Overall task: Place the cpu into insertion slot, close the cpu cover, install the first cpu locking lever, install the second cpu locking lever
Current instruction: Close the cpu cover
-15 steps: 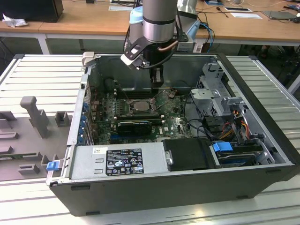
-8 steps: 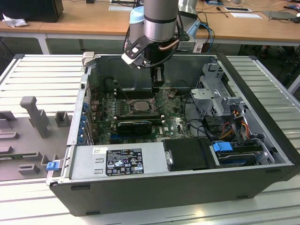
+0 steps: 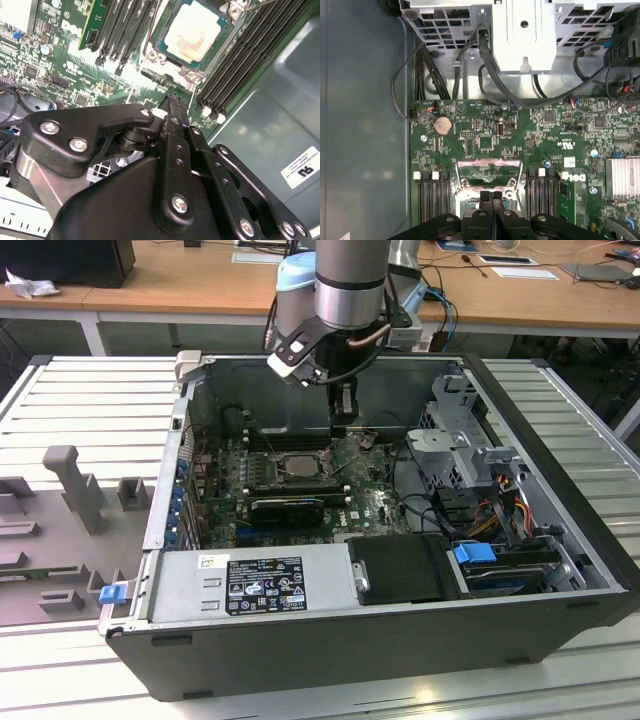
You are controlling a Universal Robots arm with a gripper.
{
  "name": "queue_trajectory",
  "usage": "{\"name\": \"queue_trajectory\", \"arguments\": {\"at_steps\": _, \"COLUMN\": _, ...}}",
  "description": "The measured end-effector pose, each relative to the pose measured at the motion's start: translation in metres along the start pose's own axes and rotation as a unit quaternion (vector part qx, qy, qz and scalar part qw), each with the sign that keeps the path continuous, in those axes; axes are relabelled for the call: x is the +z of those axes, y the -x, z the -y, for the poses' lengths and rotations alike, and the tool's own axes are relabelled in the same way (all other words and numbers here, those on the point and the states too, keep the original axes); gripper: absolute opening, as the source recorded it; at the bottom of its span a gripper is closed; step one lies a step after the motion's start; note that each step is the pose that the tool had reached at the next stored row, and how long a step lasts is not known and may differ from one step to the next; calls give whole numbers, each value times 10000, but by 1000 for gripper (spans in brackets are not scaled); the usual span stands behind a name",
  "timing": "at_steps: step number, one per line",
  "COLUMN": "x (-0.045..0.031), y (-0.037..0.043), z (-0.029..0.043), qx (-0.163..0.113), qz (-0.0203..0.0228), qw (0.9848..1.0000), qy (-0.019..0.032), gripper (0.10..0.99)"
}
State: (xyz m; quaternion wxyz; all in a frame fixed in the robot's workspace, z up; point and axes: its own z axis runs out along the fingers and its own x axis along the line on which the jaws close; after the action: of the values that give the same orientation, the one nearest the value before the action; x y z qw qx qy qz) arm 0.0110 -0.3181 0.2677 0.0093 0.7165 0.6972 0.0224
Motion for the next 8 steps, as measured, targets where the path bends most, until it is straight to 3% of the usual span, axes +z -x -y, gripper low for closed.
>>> {"name": "queue_trajectory", "arguments": {"at_steps": 8, "x": 5, "y": -3, "z": -101, "qx": 0, "qz": 0, "qw": 10000, "qy": -3, "gripper": 106}}
